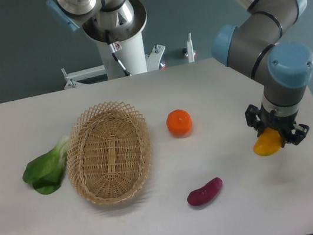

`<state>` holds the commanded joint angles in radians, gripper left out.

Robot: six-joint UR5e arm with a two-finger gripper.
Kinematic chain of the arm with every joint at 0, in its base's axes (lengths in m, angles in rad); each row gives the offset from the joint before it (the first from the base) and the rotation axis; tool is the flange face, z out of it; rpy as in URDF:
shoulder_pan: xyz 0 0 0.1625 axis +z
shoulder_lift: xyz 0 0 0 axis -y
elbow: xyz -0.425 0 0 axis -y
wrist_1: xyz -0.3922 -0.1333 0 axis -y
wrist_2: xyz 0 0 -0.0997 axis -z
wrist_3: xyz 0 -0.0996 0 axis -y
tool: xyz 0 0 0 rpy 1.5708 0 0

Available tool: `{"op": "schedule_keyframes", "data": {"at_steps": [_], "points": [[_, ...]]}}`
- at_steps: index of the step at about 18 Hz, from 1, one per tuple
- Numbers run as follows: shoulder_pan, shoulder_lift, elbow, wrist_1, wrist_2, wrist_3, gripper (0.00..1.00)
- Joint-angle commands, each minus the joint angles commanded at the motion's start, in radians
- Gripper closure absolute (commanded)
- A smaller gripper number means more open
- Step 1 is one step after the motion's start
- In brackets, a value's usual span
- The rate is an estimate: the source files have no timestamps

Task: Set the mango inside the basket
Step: 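Carry the held yellow mango over to the wicker basket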

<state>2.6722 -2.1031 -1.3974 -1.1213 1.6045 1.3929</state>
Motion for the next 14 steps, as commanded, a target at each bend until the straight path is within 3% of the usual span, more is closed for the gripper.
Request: {"op": "schedule_keyframes", "data": {"at_steps": [4, 8, 14], "points": [[-0.031, 0.014, -0.025, 0.003, 0.0, -0.009, 0.63], [-0.063, 0.032, -0.075, 0.057, 0.0, -0.02, 0.63], [-0.13, 0.058, -0.123, 0.081, -0.009, -0.126, 0.62]]}}
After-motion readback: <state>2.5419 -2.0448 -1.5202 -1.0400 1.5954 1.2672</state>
